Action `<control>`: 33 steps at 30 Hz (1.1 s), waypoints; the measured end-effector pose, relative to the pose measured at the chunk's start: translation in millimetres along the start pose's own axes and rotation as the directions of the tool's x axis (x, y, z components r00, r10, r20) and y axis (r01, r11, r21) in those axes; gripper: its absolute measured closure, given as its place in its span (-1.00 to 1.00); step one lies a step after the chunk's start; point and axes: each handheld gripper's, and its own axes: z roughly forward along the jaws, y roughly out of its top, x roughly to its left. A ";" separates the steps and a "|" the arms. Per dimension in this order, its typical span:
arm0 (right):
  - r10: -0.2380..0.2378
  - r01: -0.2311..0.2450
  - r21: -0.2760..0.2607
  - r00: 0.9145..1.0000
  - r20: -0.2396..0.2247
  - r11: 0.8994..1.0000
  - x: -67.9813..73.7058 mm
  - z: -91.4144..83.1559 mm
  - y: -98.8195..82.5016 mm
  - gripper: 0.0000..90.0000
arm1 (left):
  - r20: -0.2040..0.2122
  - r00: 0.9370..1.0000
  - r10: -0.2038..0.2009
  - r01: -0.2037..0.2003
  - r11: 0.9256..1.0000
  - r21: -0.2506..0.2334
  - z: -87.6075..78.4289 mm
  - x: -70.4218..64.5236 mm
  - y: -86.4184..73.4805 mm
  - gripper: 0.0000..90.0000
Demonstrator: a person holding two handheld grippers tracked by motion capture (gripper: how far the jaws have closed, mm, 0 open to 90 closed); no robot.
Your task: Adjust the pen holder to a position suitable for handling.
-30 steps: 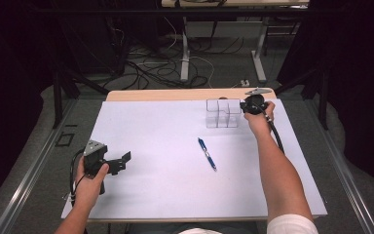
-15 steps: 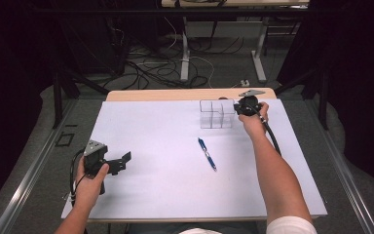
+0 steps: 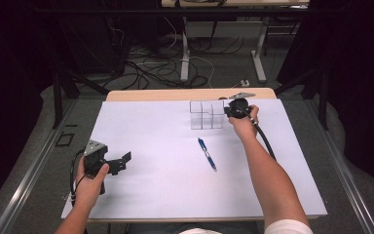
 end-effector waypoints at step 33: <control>-0.002 0.002 -0.007 0.998 -0.067 1.000 37.7 12.8 6.2 1.00 | 0.004 1.000 -0.011 0.011 1.000 -0.006 -0.6 0.7 -0.1 -1.00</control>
